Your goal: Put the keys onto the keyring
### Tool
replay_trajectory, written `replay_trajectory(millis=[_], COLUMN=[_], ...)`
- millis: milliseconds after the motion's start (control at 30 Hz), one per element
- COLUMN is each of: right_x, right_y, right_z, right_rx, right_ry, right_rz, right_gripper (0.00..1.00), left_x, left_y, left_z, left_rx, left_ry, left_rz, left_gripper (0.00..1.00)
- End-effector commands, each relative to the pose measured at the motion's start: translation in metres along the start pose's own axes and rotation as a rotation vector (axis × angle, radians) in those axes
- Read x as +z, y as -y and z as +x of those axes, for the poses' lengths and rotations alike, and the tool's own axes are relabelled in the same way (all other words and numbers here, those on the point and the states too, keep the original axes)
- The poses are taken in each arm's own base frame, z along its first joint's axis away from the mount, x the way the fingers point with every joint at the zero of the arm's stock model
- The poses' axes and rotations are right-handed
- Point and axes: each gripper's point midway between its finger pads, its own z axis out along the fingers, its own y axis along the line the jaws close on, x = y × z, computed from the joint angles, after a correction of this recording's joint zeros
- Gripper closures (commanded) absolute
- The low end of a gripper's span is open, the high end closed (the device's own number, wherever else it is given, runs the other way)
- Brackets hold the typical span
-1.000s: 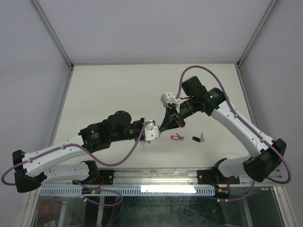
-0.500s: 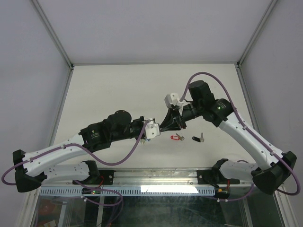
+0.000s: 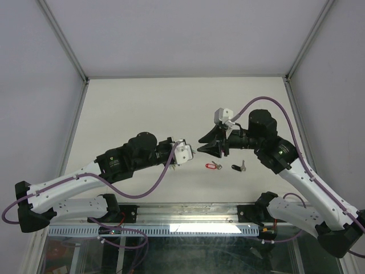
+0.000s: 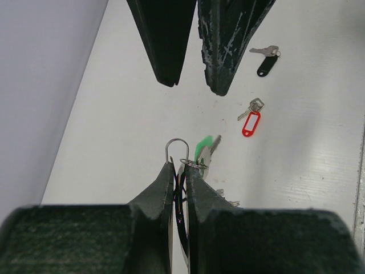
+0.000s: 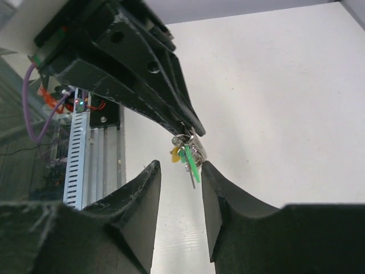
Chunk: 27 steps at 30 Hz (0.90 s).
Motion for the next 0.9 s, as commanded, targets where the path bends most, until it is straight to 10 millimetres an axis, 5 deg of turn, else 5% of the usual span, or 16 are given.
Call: replay_trajectory(millis=[0, 200, 400, 867], right_x=[-0.001, -0.003, -0.001, 0.021], right_y=[0.021, 0.039, 0.028, 0.007], right_z=[-0.016, 0.001, 0.009, -0.02], right_rx=[0.022, -0.028, -0.174, -0.055], right_ry=[0.085, 0.167, 0.349, 0.528], right_rz=[0.143, 0.265, 0.227, 0.02], right_gripper=[0.63, 0.61, 0.62, 0.64], left_x=[-0.013, -0.019, -0.034, -0.065], left_y=[-0.028, -0.028, -0.036, -0.04], left_z=[-0.033, -0.044, -0.061, -0.1], left_rx=[-0.028, -0.048, -0.077, -0.101], left_ry=[0.118, 0.173, 0.258, 0.459], left_rz=[-0.107, -0.076, -0.058, 0.002], left_gripper=[1.0, 1.0, 1.0, 1.0])
